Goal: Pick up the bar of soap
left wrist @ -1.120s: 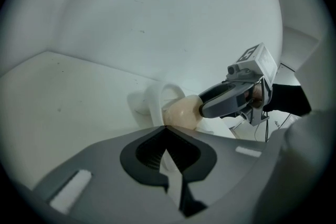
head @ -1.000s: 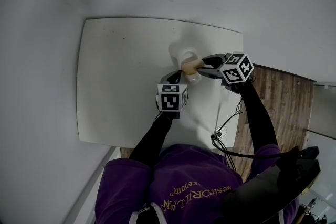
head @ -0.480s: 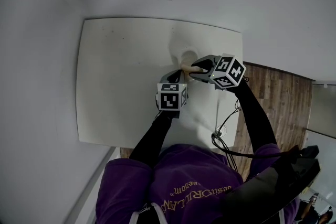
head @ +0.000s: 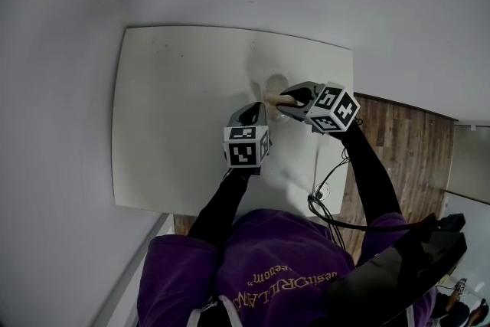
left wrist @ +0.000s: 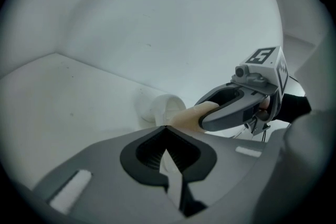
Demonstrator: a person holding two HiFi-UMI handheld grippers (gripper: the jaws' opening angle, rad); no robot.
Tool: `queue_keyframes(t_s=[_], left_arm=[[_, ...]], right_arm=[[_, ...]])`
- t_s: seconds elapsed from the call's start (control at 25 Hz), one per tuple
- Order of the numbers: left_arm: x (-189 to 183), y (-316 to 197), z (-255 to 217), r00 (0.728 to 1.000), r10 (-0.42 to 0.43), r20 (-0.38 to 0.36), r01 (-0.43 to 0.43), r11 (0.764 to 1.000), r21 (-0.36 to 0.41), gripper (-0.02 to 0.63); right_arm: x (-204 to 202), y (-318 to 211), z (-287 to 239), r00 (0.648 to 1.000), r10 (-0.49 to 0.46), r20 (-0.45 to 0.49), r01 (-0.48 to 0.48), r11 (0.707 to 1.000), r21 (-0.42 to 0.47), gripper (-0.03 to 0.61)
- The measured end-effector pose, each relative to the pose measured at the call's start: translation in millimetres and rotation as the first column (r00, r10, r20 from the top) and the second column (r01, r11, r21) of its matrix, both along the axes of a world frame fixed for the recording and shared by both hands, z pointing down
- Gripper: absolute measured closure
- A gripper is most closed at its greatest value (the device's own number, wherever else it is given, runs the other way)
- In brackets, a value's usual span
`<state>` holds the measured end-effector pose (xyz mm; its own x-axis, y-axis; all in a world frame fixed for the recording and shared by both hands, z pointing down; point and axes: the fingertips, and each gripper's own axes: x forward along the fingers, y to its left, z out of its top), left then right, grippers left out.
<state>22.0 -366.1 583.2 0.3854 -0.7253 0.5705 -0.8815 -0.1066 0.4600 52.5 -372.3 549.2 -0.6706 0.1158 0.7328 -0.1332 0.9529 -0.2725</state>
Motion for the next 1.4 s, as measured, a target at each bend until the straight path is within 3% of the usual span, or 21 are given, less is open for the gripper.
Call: queue_keyframes(t_s=[0.2,0.4,0.6,0.84,0.96,1.2,1.4], left_arm=[[-17.0,1.9,-30.0,0.998,-0.056,-0.017,0.057,0.996,0.07,0.609],[-29.2,9.5,-75.3,0.995,-0.094,-0.022,0.097,0.978,0.186,0.609],[-33.5,26.8,-126.2,0.992,-0.117,-0.048,0.126,0.947,0.296,0.609],[-29.6,44.8,-194.9,0.991,-0.106,-0.08,0.131,0.888,0.441,0.609],[-33.7,48.3,-220.2,0.993,-0.109,-0.054,0.121,0.853,0.507,0.609],[-46.8,50.8,-258.9,0.987,-0.141,0.077,0.062,0.775,0.63,0.609],[-48.9,58.6,-284.5,0.981,-0.151,0.12,0.031,0.737,0.676,0.609]], right_arm=[[-5.0,2.7,-24.7,0.999,0.039,0.034,-0.041,0.996,0.082,0.454],[-11.4,5.3,-68.2,0.976,0.148,0.158,-0.173,0.972,0.157,0.454],[-14.6,12.0,-138.6,0.875,0.279,0.396,-0.362,0.92,0.151,0.454],[-9.6,34.4,-211.8,0.746,0.312,0.588,-0.482,0.863,0.154,0.454],[-10.5,39.6,-228.3,0.707,0.322,0.63,-0.515,0.845,0.145,0.454],[-8.2,44.8,-252.8,0.633,0.335,0.698,-0.575,0.807,0.134,0.454],[-4.1,56.3,-276.0,0.595,0.315,0.739,-0.601,0.785,0.149,0.454]])
